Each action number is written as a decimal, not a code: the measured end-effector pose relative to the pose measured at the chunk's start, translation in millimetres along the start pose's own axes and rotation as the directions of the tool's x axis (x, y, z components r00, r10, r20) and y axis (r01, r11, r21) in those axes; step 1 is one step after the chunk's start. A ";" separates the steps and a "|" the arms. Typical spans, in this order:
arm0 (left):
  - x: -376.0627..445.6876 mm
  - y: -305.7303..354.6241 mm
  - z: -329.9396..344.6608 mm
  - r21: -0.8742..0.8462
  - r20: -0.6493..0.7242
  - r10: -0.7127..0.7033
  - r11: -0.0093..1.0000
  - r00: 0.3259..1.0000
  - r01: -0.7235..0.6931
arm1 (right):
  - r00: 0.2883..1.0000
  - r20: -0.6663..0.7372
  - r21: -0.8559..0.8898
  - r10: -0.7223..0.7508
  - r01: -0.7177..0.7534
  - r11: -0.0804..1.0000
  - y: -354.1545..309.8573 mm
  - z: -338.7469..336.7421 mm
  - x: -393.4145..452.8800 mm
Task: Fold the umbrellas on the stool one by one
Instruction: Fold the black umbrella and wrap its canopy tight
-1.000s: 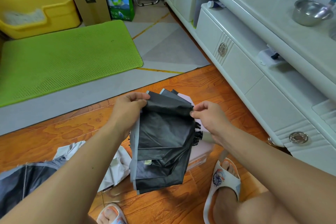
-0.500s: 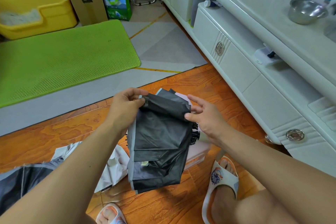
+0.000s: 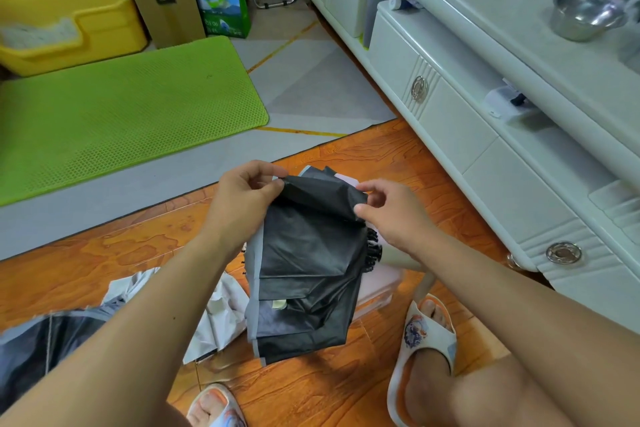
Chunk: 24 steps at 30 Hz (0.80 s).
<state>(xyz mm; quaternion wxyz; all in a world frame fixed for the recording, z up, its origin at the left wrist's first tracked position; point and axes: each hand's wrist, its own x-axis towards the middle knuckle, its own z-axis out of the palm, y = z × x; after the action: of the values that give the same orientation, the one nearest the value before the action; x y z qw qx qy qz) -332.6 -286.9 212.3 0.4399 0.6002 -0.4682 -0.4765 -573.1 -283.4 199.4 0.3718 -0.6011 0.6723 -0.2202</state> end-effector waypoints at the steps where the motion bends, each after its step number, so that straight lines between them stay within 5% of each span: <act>1: -1.6 2.0 0.6 0.012 0.022 0.037 0.999 0.999 -0.038 | 0.999 0.034 -0.099 -0.036 0.039 0.994 -0.6 -0.3 1.1; 6: -1.1 5.8 -0.8 0.009 0.047 0.128 0.992 0.991 -0.128 | 0.971 0.195 -0.247 -0.137 0.184 0.951 -1.6 -0.2 12.6; 12: 8.6 -15.9 -6.3 0.325 0.072 -0.011 0.946 0.997 -0.013 | 0.999 -0.017 -0.018 -0.041 0.040 0.999 -2.7 3.7 35.6; 15: 9.3 -33.1 -7.2 0.481 0.129 0.026 0.873 0.991 -0.086 | 0.999 -0.019 0.071 0.051 -0.049 0.996 -1.5 4.8 39.6; 24: 22.5 -18.2 8.8 0.313 0.017 0.054 0.948 0.998 -0.056 | 0.999 0.042 0.142 -0.018 0.012 0.990 -6.6 3.9 11.7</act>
<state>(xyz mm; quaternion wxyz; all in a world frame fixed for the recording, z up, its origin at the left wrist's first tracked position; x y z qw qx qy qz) -336.3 -306.6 189.5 0.3502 0.6470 -0.5563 -0.3863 -565.9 -295.4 199.2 0.4264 -0.5826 0.6424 -0.2572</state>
